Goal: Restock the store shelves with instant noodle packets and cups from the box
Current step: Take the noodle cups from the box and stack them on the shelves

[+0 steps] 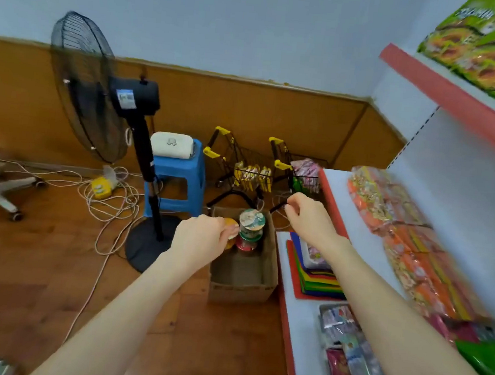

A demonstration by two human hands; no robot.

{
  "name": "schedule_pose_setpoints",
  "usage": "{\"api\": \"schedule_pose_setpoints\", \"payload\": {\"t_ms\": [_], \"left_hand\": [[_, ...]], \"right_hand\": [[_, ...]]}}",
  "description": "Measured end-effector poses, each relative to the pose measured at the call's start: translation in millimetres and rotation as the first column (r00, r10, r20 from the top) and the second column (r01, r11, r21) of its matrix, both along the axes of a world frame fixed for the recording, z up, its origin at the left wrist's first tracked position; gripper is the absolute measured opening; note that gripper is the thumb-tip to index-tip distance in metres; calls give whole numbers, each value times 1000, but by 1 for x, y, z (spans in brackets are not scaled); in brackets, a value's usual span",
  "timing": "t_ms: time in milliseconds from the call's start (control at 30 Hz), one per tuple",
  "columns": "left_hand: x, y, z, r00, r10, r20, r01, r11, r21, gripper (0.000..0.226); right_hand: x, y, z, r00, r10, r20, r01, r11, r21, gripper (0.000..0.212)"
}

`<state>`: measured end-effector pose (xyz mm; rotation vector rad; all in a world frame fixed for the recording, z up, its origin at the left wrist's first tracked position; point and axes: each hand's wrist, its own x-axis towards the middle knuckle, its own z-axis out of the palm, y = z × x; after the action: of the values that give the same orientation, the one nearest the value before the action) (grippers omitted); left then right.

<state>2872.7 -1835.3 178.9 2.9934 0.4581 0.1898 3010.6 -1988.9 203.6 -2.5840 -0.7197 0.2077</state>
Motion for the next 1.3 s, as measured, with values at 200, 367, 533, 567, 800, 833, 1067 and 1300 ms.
{"api": "schedule_pose_setpoints", "payload": {"t_ms": [200,367,533,567,800,833,1067,1300], "left_hand": [[92,42,-54,990,-17,-142,4,996,-91,35],[163,65,-108,957,-23,-288,-15,992,-128,34],[231,87,-166,913,18,-408,-99,979,-179,31],[244,91,-177,901,32,-433,-127,973,-191,31],[315,134,-278,869,83,-488,-227,943,-244,30],[324,141,-298,868,82,-490,-232,939,-253,29],[385,181,-465,848,42,-528,-194,952,-237,35],[433,208,-614,832,41,-554,-192,957,-216,50]], "right_hand": [[76,26,-49,996,-71,-50,65,992,-112,28],[151,41,-105,976,-135,-168,116,986,-121,28],[220,62,-170,949,-138,-284,101,985,-141,26],[233,66,-184,943,-139,-301,94,983,-159,27],[290,104,-299,898,-148,-414,62,975,-215,31],[293,109,-320,885,-158,-439,64,973,-222,31],[287,129,-504,783,-275,-558,157,955,-250,31],[271,153,-668,656,-409,-634,323,912,-254,29]]}}
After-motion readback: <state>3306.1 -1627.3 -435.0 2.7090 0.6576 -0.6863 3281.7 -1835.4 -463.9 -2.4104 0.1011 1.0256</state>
